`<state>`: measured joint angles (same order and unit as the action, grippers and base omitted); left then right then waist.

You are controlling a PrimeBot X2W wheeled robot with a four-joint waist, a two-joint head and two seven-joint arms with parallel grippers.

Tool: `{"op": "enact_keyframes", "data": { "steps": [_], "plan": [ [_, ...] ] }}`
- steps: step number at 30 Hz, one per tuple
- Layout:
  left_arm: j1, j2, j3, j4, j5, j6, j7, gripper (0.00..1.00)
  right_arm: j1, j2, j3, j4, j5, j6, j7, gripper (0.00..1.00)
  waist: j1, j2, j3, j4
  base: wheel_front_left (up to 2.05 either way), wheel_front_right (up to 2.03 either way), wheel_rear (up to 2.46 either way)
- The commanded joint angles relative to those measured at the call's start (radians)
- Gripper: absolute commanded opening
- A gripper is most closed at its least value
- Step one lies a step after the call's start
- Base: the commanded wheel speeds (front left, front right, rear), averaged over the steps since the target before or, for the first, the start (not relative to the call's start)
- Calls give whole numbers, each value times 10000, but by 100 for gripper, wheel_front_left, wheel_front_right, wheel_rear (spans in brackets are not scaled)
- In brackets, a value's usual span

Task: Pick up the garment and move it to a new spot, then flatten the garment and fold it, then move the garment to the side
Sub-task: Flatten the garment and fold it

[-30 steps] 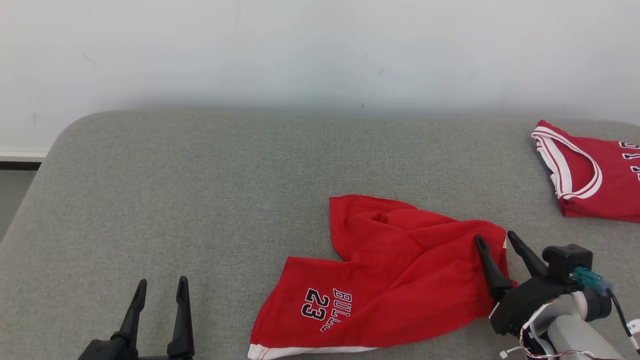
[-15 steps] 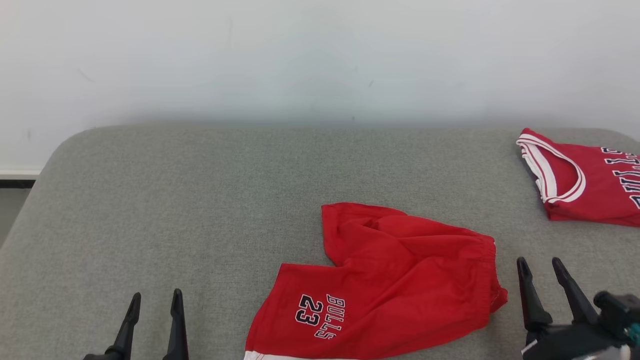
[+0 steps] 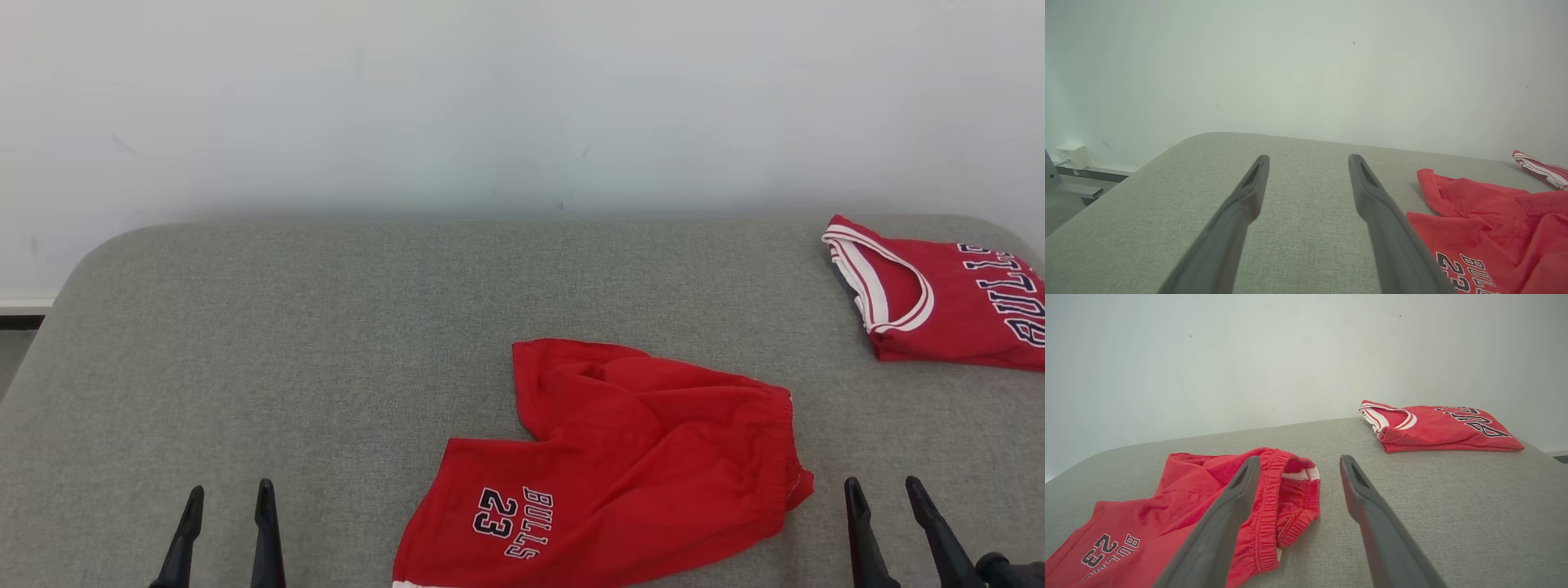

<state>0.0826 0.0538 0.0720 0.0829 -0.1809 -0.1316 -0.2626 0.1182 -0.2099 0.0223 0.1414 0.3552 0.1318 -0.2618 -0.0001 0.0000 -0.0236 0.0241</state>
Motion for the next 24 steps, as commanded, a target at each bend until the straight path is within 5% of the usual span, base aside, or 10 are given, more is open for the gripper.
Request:
{"op": "enact_keyframes", "data": {
  "steps": [1, 24],
  "plan": [
    [151, 6, 58, -81, 66, 20, -29, 100, 153, 82, -14, -98, -128, -27, -38, 100, 1, 0, -1, 3, 0, 0, 0],
    [106, -26, -144, -253, 236, 20, -29, 100, -577, -343, 653, 929, -588, -27, 794, 100, 1, 0, 228, 567, 0, 0, 0]
  ]
}}
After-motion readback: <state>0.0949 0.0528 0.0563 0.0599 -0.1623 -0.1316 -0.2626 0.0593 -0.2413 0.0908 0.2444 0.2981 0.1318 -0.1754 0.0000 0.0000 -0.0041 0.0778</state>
